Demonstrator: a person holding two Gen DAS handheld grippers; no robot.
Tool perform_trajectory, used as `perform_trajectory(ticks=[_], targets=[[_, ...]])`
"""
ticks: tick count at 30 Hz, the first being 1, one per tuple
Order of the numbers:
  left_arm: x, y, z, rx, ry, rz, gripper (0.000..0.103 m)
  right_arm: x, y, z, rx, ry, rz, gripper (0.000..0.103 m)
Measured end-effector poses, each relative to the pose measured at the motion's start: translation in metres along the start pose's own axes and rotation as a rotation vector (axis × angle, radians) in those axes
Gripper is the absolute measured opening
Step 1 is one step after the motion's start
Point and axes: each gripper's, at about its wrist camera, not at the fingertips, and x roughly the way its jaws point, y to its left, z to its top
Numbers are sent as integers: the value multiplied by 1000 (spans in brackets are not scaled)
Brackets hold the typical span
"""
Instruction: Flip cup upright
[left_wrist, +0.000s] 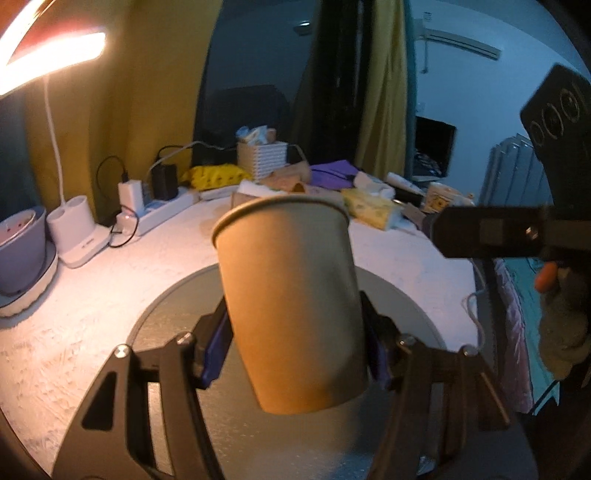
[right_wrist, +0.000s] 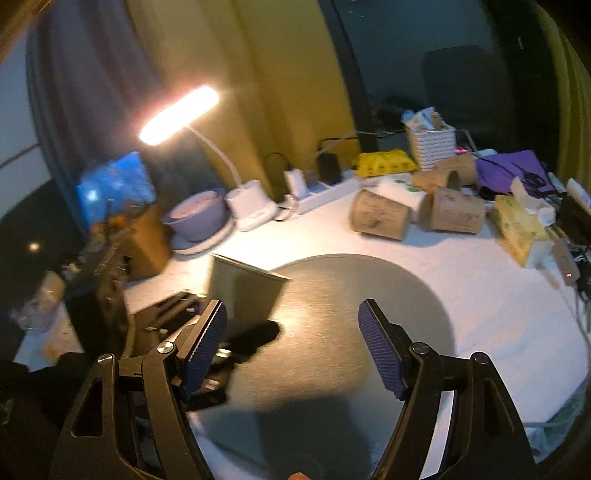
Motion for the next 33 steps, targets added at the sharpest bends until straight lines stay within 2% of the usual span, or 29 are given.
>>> perform_trajectory(ticks=[5, 12, 19, 28, 33], targets=[[-13, -14, -1, 57, -78, -2, 63, 0, 1, -4, 24, 15, 30, 79], [-23, -24, -2, 95, -128, -25, 63, 10, -4, -6, 80, 40, 115, 82], [-23, -25, -3, 100, -133, -33, 63, 18, -4, -7, 94, 59, 170, 86], [-25, -42, -7, 197, -162, -51, 63, 28, -2, -9, 109, 88, 232, 85], [-24, -43, -7, 203, -158, -62, 63, 27, -3, -8, 114, 78, 252, 75]])
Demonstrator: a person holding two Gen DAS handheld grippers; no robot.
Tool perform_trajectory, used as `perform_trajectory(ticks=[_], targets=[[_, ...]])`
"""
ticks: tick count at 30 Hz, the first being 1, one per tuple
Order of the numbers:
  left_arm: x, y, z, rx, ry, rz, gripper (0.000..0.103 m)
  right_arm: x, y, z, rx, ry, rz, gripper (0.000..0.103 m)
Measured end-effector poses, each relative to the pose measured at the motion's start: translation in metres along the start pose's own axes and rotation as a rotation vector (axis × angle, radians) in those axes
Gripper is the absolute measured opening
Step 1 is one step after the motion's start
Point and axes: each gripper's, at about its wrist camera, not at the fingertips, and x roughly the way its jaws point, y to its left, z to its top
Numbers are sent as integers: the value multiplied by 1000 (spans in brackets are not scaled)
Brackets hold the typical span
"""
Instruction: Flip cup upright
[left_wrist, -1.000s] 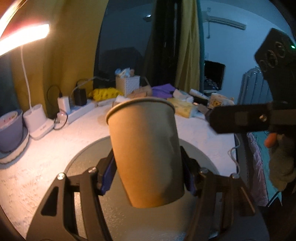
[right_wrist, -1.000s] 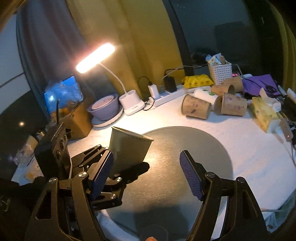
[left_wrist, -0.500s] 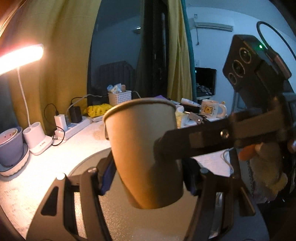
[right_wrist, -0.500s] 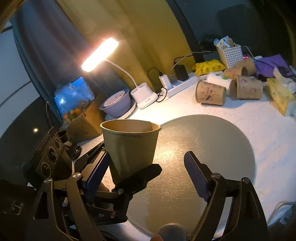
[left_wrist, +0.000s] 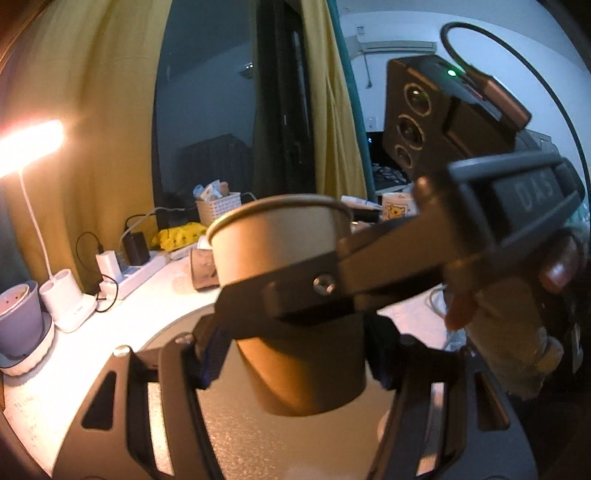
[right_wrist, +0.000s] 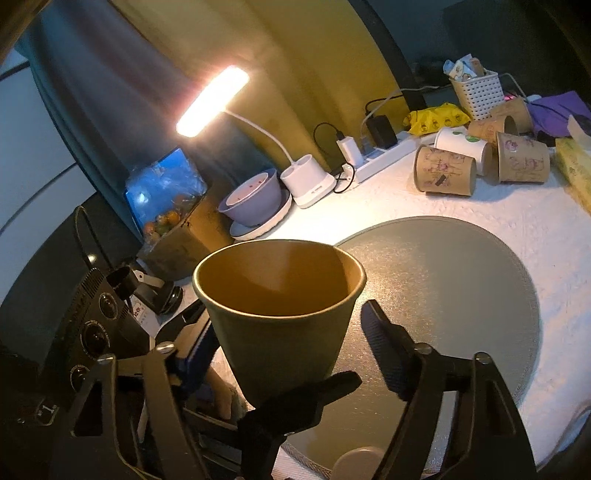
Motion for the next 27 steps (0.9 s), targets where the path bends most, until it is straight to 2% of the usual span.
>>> perform_trajectory(ticks=[3, 7, 9, 13, 16, 21, 27], targets=[[4, 3, 0, -10, 13, -6, 63, -1, 0, 0, -2, -8, 5, 66], [9, 3, 0, -12, 34, -12, 64, -1, -2, 0, 0, -9, -6, 66], [13, 2, -2, -9, 59, -31, 75, -1, -3, 1, 6, -3, -16, 65], [17, -1, -3, 0, 78, -50, 77, -4, -6, 5, -2, -28, -50, 65], [21, 2, -3, -18, 93, -48, 77, -9, -9, 10, -25, -69, -116, 65], [25, 11, -4, -71, 120, -39, 77, -16, -11, 16, -114, -155, -291, 65], [23, 33, -5, -177, 127, 1, 77, -6, -25, 21, -173, -186, -412, 66]])
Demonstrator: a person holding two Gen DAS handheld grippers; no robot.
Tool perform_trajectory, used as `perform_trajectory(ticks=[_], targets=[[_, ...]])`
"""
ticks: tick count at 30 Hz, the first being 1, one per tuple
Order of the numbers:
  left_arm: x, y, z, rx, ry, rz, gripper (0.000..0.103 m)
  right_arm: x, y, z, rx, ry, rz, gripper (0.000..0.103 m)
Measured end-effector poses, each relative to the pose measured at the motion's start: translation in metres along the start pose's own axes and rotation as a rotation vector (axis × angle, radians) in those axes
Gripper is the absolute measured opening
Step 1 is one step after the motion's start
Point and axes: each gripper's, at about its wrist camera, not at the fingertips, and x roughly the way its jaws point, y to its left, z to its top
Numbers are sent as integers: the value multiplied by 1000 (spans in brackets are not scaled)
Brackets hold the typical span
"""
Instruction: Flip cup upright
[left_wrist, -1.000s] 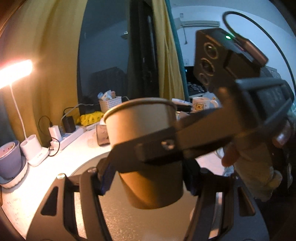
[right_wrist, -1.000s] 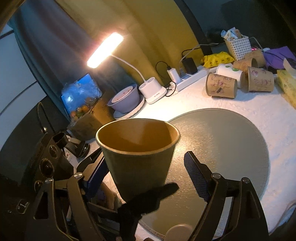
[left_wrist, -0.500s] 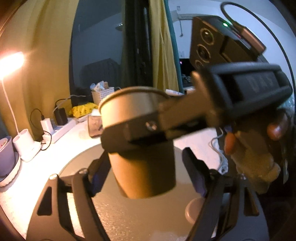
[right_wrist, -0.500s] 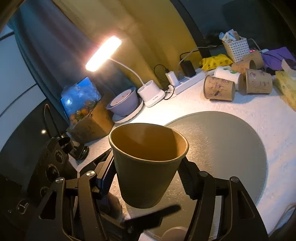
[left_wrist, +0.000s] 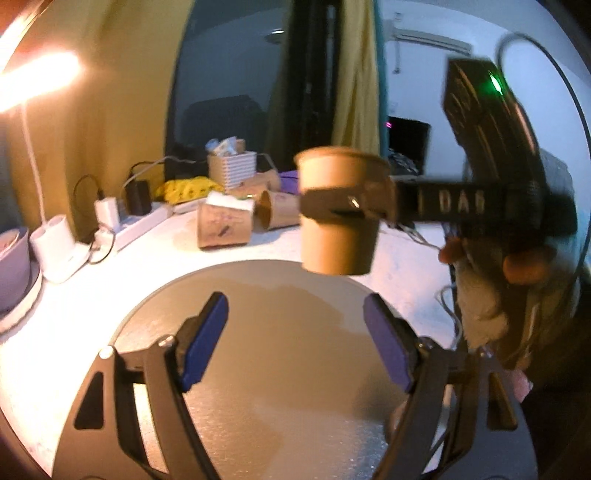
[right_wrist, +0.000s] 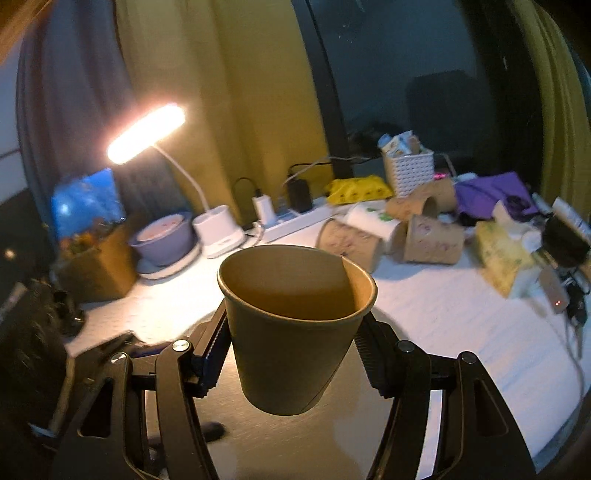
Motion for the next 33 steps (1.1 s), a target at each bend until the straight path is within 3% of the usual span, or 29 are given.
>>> perform_trajectory(ticks=[11, 15, 23, 33], targets=[[-3, 86, 5, -354, 5, 148, 77, 57, 12, -6, -69, 82, -20, 66], [-5, 108, 0, -438, 18, 194, 77, 78, 24, -8, -111, 125, -34, 66], [-6, 112, -1, -450, 14, 223, 77, 92, 36, -14, -176, 156, -65, 66], [-4, 110, -2, -448, 22, 245, 77, 93, 39, -19, -191, 211, -42, 66]])
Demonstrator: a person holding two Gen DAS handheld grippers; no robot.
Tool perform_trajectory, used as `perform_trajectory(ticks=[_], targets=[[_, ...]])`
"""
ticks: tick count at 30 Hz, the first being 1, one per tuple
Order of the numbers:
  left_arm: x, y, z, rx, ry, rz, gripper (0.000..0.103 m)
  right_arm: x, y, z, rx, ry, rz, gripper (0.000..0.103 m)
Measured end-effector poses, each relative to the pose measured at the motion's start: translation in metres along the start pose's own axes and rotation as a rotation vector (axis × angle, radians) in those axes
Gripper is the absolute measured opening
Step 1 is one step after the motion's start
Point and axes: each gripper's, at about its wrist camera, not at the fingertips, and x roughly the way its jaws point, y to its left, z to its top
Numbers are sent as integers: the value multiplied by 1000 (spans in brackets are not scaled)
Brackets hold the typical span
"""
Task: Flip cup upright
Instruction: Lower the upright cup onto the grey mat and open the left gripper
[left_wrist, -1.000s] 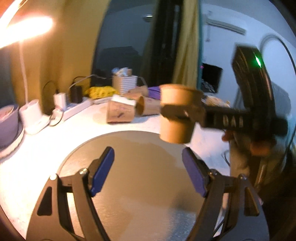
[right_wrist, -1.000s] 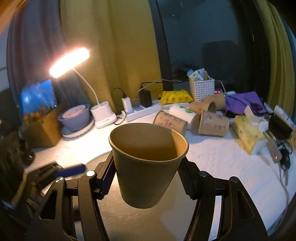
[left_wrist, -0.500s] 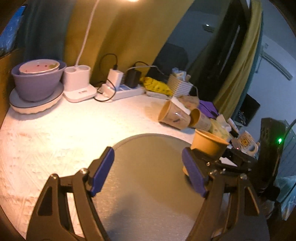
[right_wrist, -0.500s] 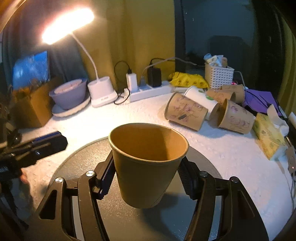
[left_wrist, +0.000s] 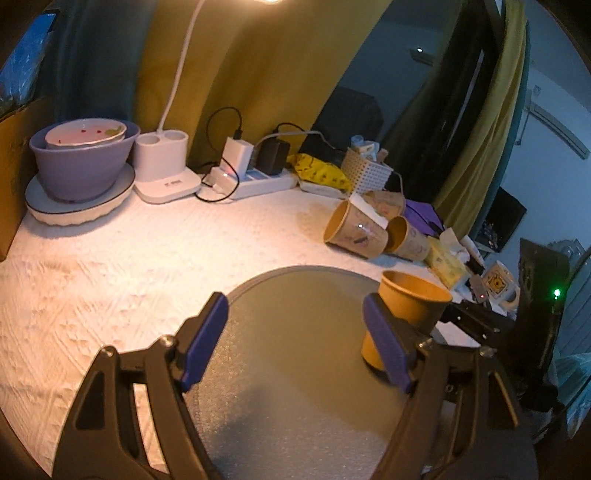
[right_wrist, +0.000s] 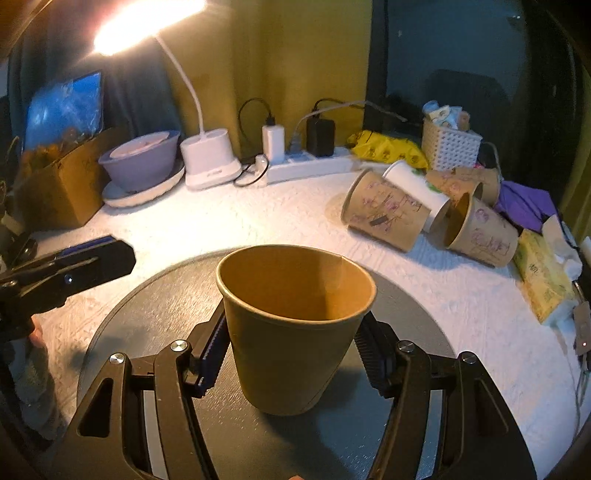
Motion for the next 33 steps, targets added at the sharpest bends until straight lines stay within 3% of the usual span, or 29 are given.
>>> perform_trajectory(ticks=[16, 33], targets=[[-8, -15, -4, 53, -35, -5, 77, -22, 5, -13, -17, -2, -22, 74], [-19, -54, -17, 234, -90, -23, 78, -69, -10, -42, 42, -11, -89, 75]])
